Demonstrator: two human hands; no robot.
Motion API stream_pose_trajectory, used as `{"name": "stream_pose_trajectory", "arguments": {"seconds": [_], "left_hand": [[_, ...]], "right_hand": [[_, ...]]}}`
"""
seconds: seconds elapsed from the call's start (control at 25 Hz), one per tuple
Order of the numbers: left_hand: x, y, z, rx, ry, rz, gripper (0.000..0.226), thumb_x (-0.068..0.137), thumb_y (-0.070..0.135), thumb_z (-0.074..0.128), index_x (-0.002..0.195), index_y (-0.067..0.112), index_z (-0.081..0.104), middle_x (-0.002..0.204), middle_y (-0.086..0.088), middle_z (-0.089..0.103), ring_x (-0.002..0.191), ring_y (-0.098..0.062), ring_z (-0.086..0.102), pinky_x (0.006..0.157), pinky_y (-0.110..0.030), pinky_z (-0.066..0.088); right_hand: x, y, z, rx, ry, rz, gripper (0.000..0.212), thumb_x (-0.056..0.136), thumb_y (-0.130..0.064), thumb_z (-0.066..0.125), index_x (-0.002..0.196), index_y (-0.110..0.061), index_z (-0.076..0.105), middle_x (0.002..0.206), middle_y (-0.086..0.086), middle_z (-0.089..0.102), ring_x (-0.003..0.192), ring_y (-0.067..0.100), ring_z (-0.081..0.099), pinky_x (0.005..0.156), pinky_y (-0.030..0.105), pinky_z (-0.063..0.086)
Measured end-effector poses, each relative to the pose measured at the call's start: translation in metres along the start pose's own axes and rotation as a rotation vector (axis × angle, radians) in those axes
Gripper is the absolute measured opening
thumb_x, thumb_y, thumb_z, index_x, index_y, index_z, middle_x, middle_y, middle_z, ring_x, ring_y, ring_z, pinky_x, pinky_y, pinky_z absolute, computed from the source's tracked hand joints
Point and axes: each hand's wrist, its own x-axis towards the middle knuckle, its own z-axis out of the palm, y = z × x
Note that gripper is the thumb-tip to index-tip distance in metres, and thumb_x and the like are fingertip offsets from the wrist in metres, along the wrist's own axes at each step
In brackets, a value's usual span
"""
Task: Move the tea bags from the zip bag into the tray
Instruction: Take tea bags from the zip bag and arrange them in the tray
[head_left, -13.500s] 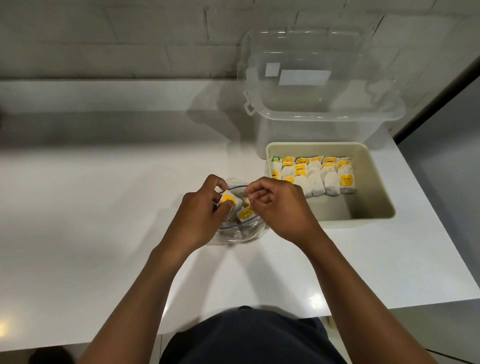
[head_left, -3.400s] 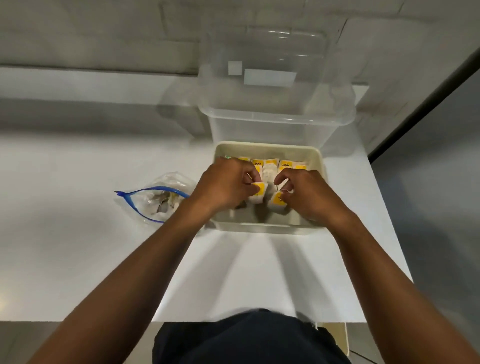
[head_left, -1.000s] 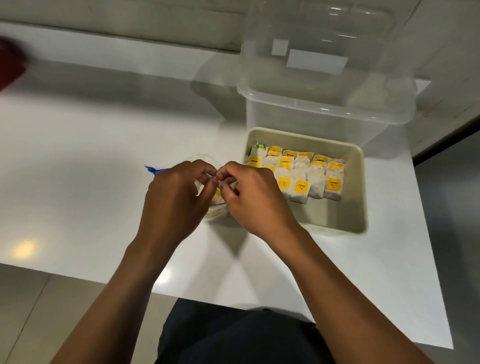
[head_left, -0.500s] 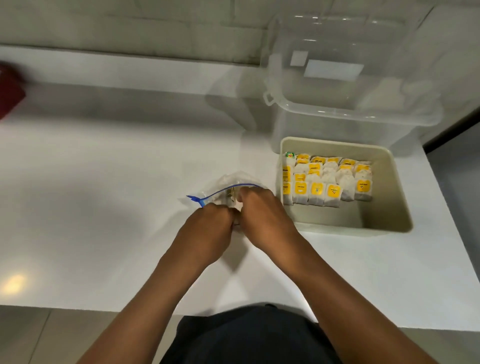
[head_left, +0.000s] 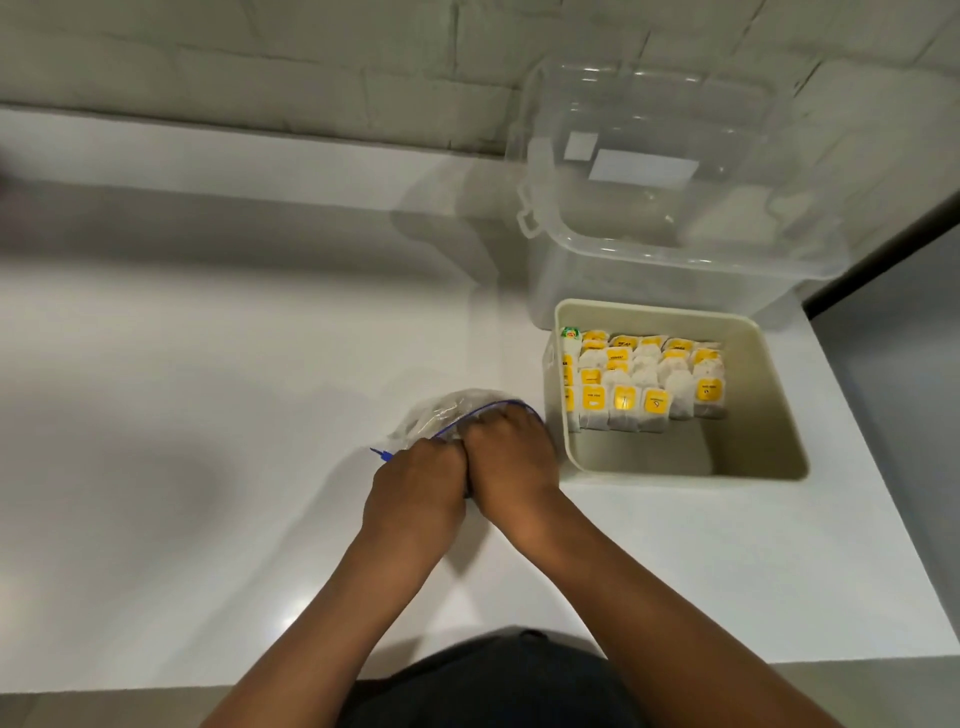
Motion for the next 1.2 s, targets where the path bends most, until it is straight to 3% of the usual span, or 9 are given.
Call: {"name": "stream_pose_trajectory", "arguments": {"seconds": [0.12,0.28,0.36,0.44,0.52,0.72,0.84,1.04,1.2], "left_hand": [[0.0,-0.001,0.0,-0.051,0.097,-0.012,0.024,0.084,0.004,0.048,0.099,0.018,0.06,0.1,-0.001,0.066,0.088,-0.026,0.064,0.061,-0.03,0.035],[0.003,0.003,0.0,-0.055,0.134,-0.001,0.025,0.086,0.007,0.049,0.105,0.02,0.059,0.107,0.003,0.064,0.09,-0.022,0.062,0.062,-0.028,0.031],[0.005,0.005,-0.001,-0.034,0.144,-0.01,0.024,0.087,0.01,0.049,0.107,0.021,0.058,0.106,0.005,0.065,0.088,-0.022,0.062,0.062,-0.028,0.032],[0.006,0.006,-0.002,0.0,0.158,-0.022,0.024,0.088,0.014,0.05,0.11,0.023,0.056,0.103,0.004,0.066,0.085,-0.022,0.062,0.061,-0.027,0.033],[0.008,0.006,-0.001,0.033,0.167,-0.039,0.027,0.088,0.017,0.05,0.114,0.024,0.054,0.1,0.004,0.067,0.081,-0.022,0.062,0.061,-0.028,0.034],[0.015,0.009,0.003,0.105,0.106,-0.082,0.025,0.088,0.013,0.05,0.108,0.023,0.062,0.097,0.002,0.068,0.088,-0.022,0.066,0.061,-0.027,0.036],[0.015,0.012,0.005,0.102,0.109,-0.087,0.025,0.088,0.013,0.05,0.107,0.025,0.062,0.097,0.004,0.069,0.087,-0.021,0.067,0.061,-0.027,0.036],[0.014,0.009,0.003,0.026,0.155,-0.082,0.019,0.086,0.014,0.052,0.099,0.024,0.062,0.093,0.004,0.068,0.081,-0.022,0.066,0.06,-0.026,0.036],[0.015,0.005,0.0,-0.131,0.151,-0.09,0.017,0.085,0.015,0.053,0.097,0.021,0.062,0.084,0.003,0.064,0.07,-0.021,0.055,0.06,-0.027,0.039]], "right_hand": [[0.0,-0.003,-0.001,0.024,0.051,0.032,0.027,0.03,-0.018,0.081,0.046,-0.021,0.059,0.049,-0.002,0.061,0.047,0.02,0.062,0.05,0.023,0.046],[-0.002,-0.001,-0.003,0.062,0.129,0.022,0.03,0.029,-0.01,0.078,0.042,-0.021,0.054,0.042,-0.004,0.055,0.037,0.018,0.056,0.042,0.019,0.039],[-0.002,0.002,-0.003,0.087,0.107,0.035,0.024,0.042,-0.006,0.077,0.052,-0.02,0.061,0.052,-0.001,0.063,0.046,0.02,0.062,0.045,0.023,0.044],[-0.003,0.005,-0.004,0.127,0.082,0.022,0.016,0.065,-0.002,0.068,0.073,-0.016,0.068,0.076,0.005,0.071,0.069,0.025,0.07,0.059,0.031,0.052],[-0.005,0.006,-0.009,0.128,0.081,-0.001,0.023,0.081,-0.001,0.057,0.097,-0.014,0.068,0.099,0.007,0.07,0.09,0.026,0.069,0.073,0.036,0.053],[-0.012,0.009,-0.011,0.167,0.056,0.015,0.032,0.09,-0.007,0.054,0.12,-0.015,0.06,0.117,0.008,0.063,0.105,0.027,0.065,0.081,0.036,0.051],[-0.013,0.011,-0.006,0.159,0.017,0.017,0.035,0.09,-0.009,0.055,0.125,-0.015,0.055,0.122,0.008,0.059,0.11,0.028,0.062,0.083,0.036,0.051],[-0.012,0.011,-0.008,0.209,0.168,-0.019,0.031,0.084,-0.003,0.058,0.112,-0.012,0.063,0.108,0.01,0.067,0.096,0.031,0.067,0.074,0.036,0.051],[-0.012,0.009,-0.007,0.273,0.19,-0.067,0.034,0.082,0.0,0.059,0.114,-0.012,0.062,0.109,0.01,0.066,0.094,0.03,0.068,0.069,0.034,0.051]]}}
